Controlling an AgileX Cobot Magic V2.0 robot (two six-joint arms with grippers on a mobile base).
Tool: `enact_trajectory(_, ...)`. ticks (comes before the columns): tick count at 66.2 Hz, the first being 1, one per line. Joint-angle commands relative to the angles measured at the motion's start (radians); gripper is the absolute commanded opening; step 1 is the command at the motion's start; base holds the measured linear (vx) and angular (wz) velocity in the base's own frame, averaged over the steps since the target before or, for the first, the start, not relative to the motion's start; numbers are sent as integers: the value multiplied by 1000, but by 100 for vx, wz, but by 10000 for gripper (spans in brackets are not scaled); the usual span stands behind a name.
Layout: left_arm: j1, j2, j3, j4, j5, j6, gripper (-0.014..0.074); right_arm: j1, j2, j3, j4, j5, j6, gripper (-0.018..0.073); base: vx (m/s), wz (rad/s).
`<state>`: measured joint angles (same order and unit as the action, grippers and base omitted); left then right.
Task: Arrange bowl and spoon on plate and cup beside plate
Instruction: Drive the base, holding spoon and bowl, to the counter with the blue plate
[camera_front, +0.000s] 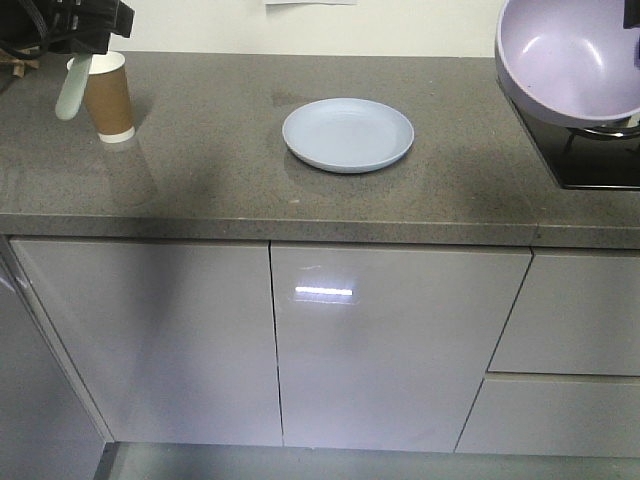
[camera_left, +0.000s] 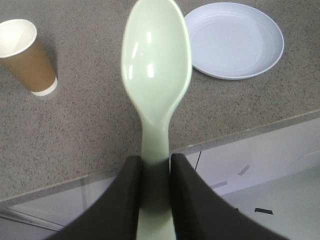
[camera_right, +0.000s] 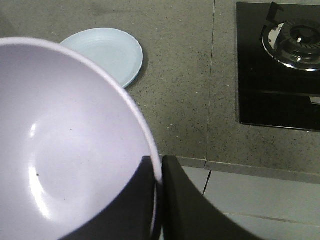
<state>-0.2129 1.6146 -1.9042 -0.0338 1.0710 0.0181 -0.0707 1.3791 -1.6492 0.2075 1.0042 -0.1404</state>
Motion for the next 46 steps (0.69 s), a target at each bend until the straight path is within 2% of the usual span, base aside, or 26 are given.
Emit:
enact_trajectory(1, -3, -45, -31, -8, -61, -1, -6, -3, -33, -31, 11, -67, -4, -6, 13, -2)
enact_trajectory(46, -3, -45, -31, -8, -61, -1, -6, -3, -33, -31, 11, -67, -4, -6, 17, -1)
